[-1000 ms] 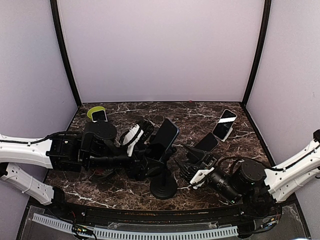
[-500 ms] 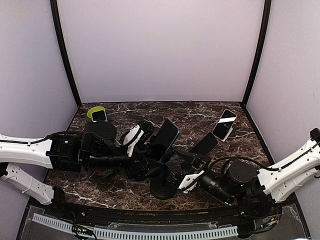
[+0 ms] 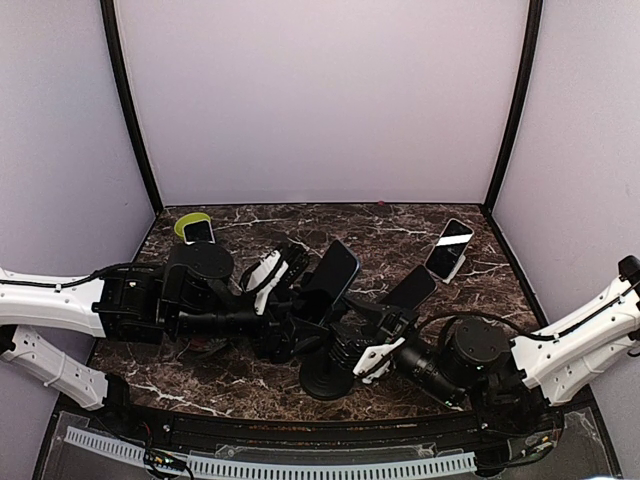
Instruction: Remove the phone from the phone stand
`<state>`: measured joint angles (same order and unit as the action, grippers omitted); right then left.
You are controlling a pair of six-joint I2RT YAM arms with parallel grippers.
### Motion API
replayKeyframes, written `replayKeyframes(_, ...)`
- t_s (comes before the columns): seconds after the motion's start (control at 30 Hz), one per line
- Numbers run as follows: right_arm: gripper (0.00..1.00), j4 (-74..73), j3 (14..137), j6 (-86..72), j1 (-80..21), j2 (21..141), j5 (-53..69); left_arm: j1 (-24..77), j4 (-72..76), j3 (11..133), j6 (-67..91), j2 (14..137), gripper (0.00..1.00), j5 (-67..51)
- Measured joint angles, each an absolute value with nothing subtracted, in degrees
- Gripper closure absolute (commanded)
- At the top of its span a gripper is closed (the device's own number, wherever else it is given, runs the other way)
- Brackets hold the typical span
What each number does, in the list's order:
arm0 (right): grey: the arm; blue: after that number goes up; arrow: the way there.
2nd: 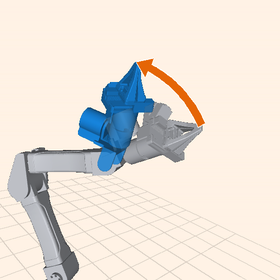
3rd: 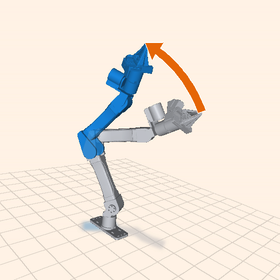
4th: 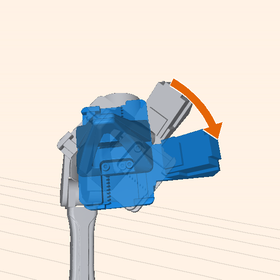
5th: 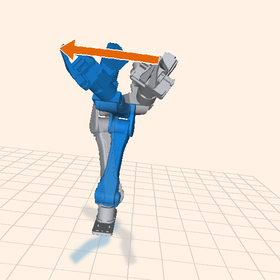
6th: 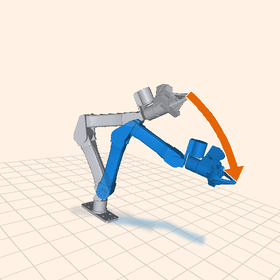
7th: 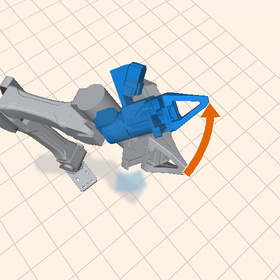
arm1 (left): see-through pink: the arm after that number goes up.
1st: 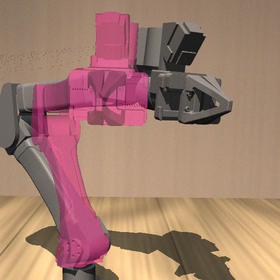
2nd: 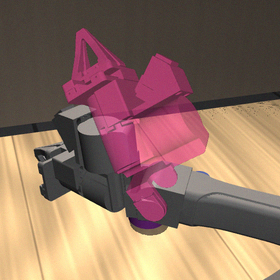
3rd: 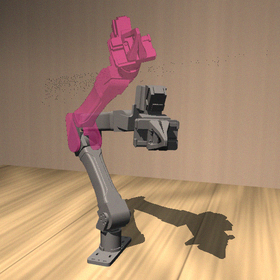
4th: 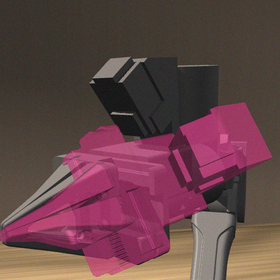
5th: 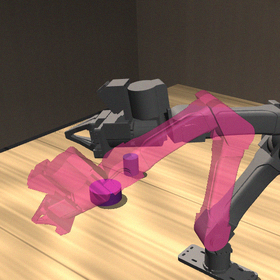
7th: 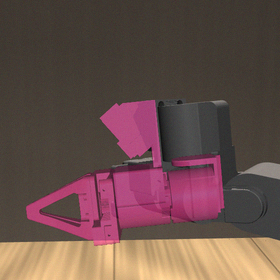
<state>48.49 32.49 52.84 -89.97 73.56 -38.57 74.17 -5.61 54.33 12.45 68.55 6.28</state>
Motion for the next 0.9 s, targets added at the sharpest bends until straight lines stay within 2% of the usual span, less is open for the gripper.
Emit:
replayKeyframes(0.17,0.68,48.88,33.41,53.28,-89.69,74.02,-38.57,74.72,-5.50,54.33,12.03,68.73,0.56,6.48)
replayKeyframes(0.47,1.00,49.43,33.45,53.95,-89.49,74.35,-38.83,74.78,-4.91,54.35,12.60,68.97,0.56,6.96)
replayKeyframes(0.9,1.00,50.57,32.45,53.93,-89.60,73.52,-35.88,75.16,-1.41,50.61,13.54,65.76,0.57,5.10)
